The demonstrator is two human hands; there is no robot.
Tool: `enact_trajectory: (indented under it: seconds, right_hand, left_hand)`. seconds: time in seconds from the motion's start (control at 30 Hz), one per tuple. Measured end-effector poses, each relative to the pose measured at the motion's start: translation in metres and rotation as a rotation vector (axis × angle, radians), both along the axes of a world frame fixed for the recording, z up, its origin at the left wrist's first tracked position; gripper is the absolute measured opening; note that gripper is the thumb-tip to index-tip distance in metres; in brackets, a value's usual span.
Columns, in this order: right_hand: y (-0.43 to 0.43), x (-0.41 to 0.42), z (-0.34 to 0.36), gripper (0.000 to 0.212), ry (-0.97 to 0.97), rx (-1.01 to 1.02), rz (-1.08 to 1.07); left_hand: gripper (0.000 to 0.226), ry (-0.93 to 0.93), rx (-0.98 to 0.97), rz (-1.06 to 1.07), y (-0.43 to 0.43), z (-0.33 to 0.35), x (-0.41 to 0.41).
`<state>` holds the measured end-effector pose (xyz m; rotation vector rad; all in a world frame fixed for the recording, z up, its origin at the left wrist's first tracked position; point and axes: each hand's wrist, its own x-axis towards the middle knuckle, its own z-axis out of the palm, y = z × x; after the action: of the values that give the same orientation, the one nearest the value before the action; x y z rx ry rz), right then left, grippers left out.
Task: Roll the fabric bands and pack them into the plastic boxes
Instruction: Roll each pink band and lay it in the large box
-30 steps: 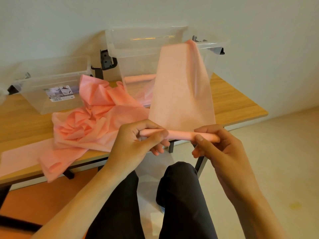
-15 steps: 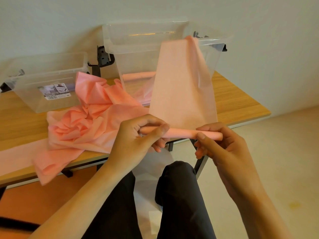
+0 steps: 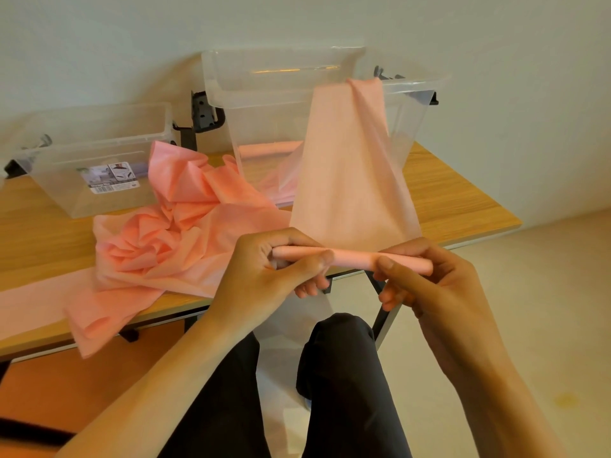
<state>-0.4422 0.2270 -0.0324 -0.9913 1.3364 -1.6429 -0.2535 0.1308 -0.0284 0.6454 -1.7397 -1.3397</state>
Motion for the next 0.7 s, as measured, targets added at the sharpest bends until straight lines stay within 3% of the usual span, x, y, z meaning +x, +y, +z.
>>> enact_trajectory:
  seconds: [0.4, 0.57, 0.7]
  right_hand:
    - [-0.0065, -0.0038, 0.003, 0.028, 0.0, 0.012, 0.018]
    - [-0.007, -0.0056, 0.005, 0.027, -0.029, 0.008, 0.007]
    - [-0.0095, -0.0073, 0.0084, 0.029, -0.024, 0.005, 0.028]
  left_hand:
    - [0.006, 0.03, 0.001, 0.015, -0.0067, 0.0019, -0.0047]
    - [0.023, 0.005, -0.023, -0.046, -0.0059, 0.0051, -0.0038]
    - [0.005, 0.011, -0.058, -0.034, -0.0069, 0.0053, -0.0044]
